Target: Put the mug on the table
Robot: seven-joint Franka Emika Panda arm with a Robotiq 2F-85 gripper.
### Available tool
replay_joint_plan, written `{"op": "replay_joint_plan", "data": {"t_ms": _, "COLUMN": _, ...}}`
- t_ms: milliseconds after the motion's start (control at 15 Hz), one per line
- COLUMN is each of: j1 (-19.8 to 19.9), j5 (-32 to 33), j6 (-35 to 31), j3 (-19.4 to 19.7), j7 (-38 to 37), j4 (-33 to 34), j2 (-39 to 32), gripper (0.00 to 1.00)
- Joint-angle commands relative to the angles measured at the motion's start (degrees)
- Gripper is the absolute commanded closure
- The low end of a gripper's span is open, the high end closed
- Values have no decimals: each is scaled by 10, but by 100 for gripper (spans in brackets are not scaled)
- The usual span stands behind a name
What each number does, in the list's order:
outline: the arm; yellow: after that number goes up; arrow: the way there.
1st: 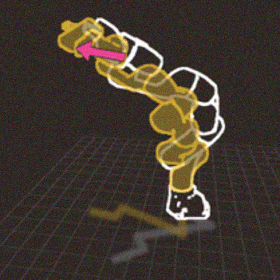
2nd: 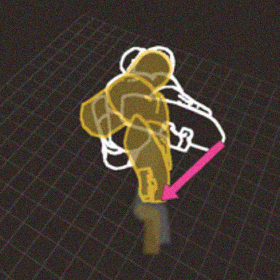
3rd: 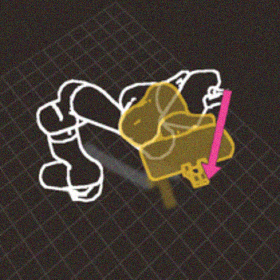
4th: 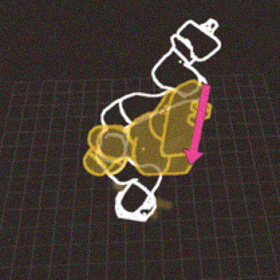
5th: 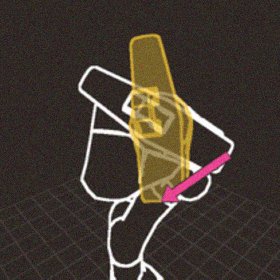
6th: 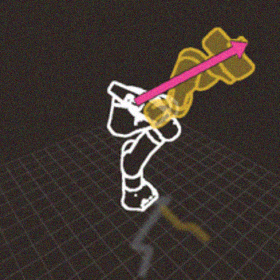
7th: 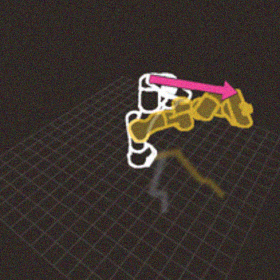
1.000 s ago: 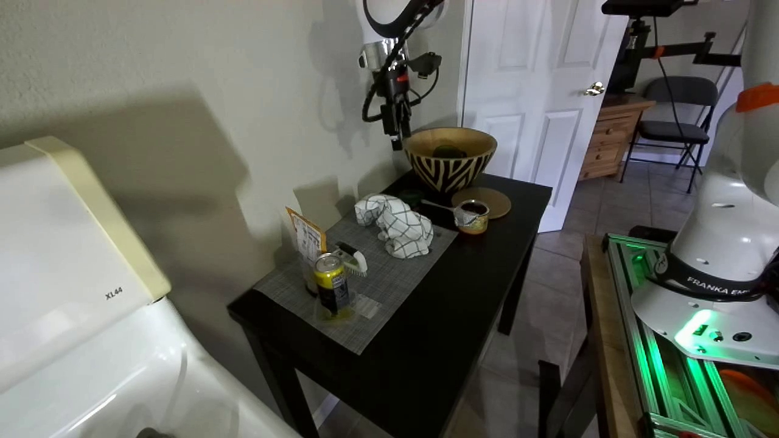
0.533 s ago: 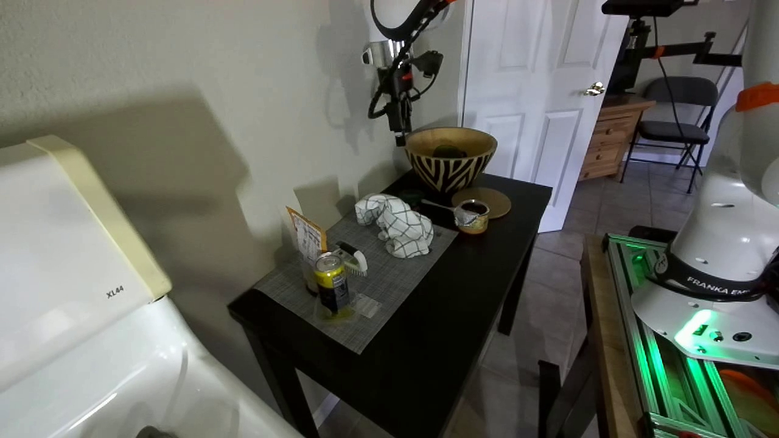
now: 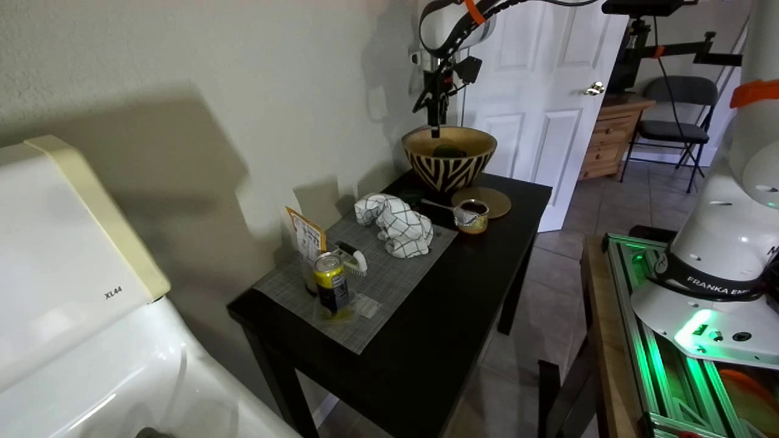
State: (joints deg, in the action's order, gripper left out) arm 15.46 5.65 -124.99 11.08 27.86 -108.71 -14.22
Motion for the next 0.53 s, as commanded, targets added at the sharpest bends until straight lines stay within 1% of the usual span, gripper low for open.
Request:
{"op": "replay_joint_plan", "data": {"t_ms": 0, "j1": -4, "j5": 44, "j6": -32, "j3": 18, "j7": -97, "j4": 4, "j2": -45, "gripper": 0}}
{"op": "replay_joint_plan", "data": {"t_ms": 267, "j1": -13, "j5": 81, "j6": -46, "j3": 31, "j7": -209, "j4": 23, "j2": -98, "gripper": 0}}
{"op": "replay_joint_plan", "data": {"t_ms": 333, "j1": -12, "j5": 81, "j6": -44, "j3": 33, "j7": -230, "j4": 32, "j2": -110, "gripper": 0}}
{"op": "replay_joint_plan", "data": {"t_ms": 467, "j1": 2, "j5": 49, "j6": -2, "j3": 30, "j7": -240, "j4": 71, "j2": -136, "gripper": 0}}
